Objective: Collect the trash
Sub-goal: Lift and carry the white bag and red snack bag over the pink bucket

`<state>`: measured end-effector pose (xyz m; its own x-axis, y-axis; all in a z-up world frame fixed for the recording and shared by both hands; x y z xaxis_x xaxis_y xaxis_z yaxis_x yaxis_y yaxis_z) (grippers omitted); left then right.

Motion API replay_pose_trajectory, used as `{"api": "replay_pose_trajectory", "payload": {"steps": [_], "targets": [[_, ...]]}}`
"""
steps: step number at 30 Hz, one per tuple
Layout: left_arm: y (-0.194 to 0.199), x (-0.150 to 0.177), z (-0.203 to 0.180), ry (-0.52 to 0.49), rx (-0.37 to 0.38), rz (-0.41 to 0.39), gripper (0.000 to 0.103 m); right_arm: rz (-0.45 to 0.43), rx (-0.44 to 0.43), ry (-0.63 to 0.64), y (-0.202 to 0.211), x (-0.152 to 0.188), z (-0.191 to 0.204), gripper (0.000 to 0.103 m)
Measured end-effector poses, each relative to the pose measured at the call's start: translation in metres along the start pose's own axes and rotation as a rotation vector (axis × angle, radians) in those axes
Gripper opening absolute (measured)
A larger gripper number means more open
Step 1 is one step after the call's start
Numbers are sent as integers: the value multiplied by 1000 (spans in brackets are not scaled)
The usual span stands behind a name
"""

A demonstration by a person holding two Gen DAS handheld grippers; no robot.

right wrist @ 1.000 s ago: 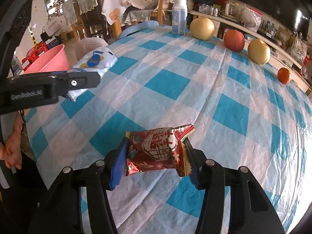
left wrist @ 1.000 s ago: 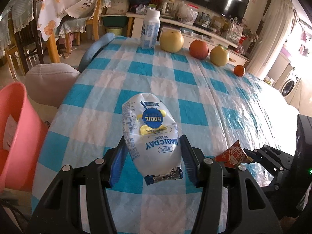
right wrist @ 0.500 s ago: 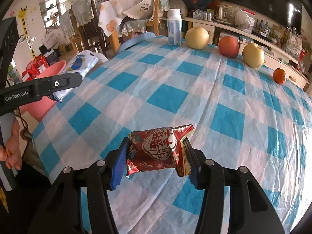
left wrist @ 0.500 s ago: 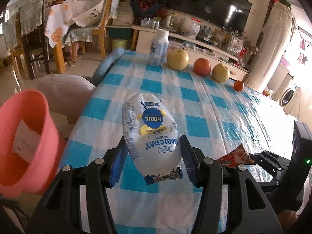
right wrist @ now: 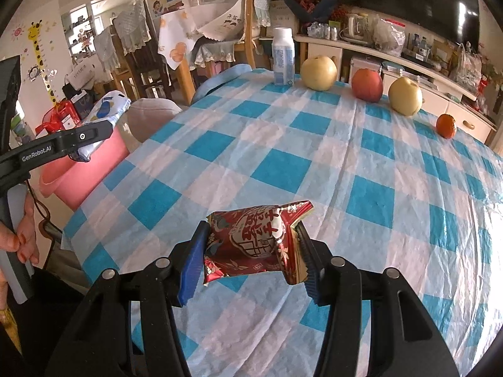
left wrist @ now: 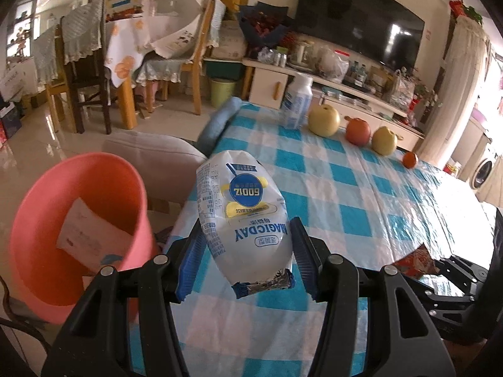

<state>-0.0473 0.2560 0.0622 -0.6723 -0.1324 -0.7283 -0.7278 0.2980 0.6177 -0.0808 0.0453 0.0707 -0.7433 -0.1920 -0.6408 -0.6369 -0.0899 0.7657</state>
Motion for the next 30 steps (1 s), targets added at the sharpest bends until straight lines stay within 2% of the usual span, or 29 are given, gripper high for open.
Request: {"api": "replay_pose_trajectory", "payload": {"steps": [12, 18, 30], "targets": [[20, -4, 29, 23, -95, -49, 55, -1, -37, -12, 12, -12, 24, 54], [30, -7, 44, 41, -149, -72, 55, -5, -53, 29, 15, -16, 51, 54], [46, -8, 82, 121, -191, -106, 55, -42, -121, 112, 23, -41, 109, 54]]}}
Point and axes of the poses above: each gripper's, at about its wrist camera, not at the fingertips, and y roughly against the way its jaws point, z to its left, x to its underside, the point moved 3 cm from there along -y, roughly the way its jaws point, and after that the axes turned 15 degrees about x, right-handed, at the moved point
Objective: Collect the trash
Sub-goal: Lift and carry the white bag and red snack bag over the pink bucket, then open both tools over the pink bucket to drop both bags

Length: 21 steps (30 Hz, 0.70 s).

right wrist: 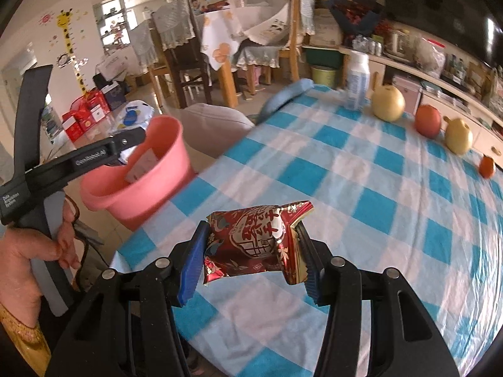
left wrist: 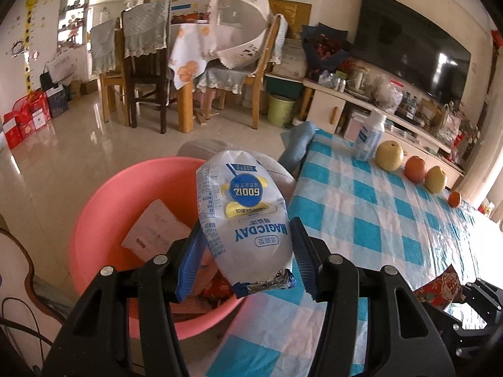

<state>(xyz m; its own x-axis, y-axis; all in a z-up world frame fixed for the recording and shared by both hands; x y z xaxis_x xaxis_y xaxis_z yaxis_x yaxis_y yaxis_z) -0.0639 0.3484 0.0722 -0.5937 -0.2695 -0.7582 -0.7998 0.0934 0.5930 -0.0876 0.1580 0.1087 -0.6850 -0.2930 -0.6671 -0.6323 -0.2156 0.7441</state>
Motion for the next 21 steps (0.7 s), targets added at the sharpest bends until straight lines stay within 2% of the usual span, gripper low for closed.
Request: {"api": "replay_pose_trajectory", "payload": {"steps": [11, 21], "targets": [[6, -2, 35, 100, -16, -27, 55, -60, -61, 113, -1, -43, 61, 54], [18, -3, 77, 244, -2, -87, 55, -124, -136, 172, -12, -90, 114, 54]]}}
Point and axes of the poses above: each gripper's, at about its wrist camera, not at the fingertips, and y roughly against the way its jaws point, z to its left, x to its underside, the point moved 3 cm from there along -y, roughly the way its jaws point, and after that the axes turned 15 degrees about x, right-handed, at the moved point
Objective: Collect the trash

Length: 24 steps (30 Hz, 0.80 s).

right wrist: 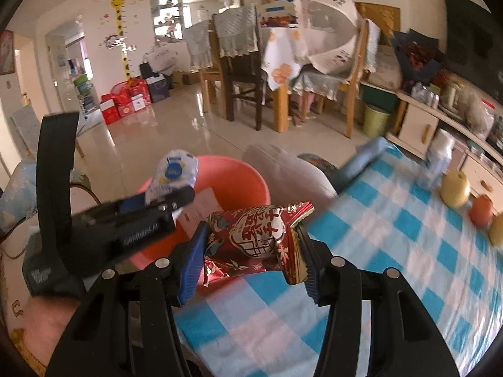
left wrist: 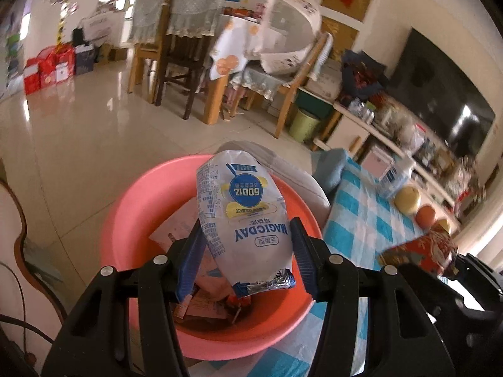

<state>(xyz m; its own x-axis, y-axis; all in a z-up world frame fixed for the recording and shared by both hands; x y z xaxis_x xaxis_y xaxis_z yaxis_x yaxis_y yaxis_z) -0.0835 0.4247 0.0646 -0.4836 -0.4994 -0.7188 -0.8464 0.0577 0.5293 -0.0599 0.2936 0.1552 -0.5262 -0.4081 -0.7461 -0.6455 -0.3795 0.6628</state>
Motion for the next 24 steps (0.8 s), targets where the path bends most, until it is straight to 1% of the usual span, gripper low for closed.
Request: {"api": "replay_pose_trajectory", "payload": {"steps": [2, 6, 7, 9, 10, 11, 12, 14, 15, 17, 18, 20, 22, 24], "targets": [[2, -2, 7, 30, 2, -10, 55, -9, -14, 6, -11, -10, 8, 55], [-3, -1, 18, 70, -9, 3, 55, -21, -22, 6, -29, -21, 18, 56], [-4, -1, 19, 77, -8, 8, 55, -29, -14, 5, -35, -24, 20, 59], [-8, 0, 25, 101, -25, 18, 55, -32, 4, -20, -44, -26, 17, 70], [-9, 0, 28, 112, -26, 22, 55, -29, -1, -37, -47, -25, 14, 80], [-9, 2, 29, 114, -28, 27, 55, -26, -10, -76, -50, -24, 8, 83], [-10, 2, 30, 110, -36, 33, 56, -25, -19, -98, -50, -22, 3, 83], [-11, 3, 27, 86, -53, 37, 64, -24, -23, -140, -49, -17, -7, 86], [-12, 3, 25, 77, -57, 37, 66, -28, -5, -154, -46, -14, -13, 88], [-11, 4, 22, 63, -73, 32, 79, -35, 20, -175, -41, -6, -23, 89], [-10, 4, 19, 48, -87, 24, 82, -34, 32, -185, -38, -2, -27, 89], [-8, 3, 14, 18, -104, 15, 87, -22, 67, -205, -34, 8, -39, 93], [-8, 4, 7, -16, -134, 13, 91, -9, 91, -227, -29, 17, -50, 93], [-8, 4, 0, -51, -154, 16, 92, 6, 114, -250, -24, 28, -61, 93]]}}
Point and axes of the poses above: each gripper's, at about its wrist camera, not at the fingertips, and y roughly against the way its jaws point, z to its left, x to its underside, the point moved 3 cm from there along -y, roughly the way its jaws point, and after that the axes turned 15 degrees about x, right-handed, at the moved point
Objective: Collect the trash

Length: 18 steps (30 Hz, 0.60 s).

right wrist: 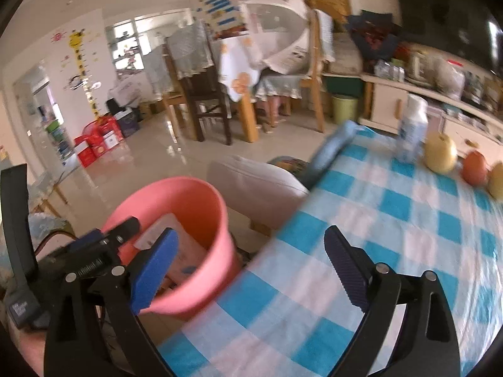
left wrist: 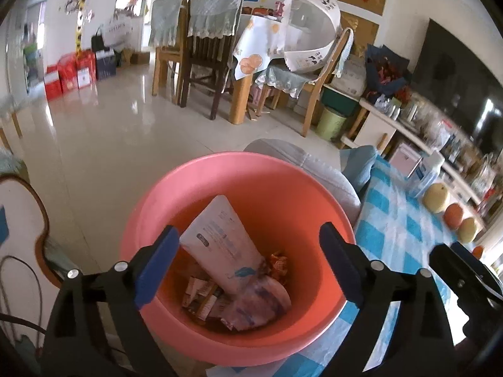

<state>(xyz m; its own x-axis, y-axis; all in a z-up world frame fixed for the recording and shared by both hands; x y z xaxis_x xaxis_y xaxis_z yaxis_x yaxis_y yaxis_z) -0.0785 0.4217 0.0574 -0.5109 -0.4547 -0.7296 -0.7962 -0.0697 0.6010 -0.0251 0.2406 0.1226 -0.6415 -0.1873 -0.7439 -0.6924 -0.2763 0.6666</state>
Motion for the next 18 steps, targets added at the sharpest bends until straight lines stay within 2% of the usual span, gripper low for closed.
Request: {"api": "replay_pose_trajectory", "payload": {"steps": [10, 18], "targets": [[15, 6, -56, -222, -59, -48, 99, -2, 105, -55, 37, 32, -59, 93], [37, 26, -116, -362, 22, -97, 99, -51, 201, -76, 80, 50, -98, 93]]}}
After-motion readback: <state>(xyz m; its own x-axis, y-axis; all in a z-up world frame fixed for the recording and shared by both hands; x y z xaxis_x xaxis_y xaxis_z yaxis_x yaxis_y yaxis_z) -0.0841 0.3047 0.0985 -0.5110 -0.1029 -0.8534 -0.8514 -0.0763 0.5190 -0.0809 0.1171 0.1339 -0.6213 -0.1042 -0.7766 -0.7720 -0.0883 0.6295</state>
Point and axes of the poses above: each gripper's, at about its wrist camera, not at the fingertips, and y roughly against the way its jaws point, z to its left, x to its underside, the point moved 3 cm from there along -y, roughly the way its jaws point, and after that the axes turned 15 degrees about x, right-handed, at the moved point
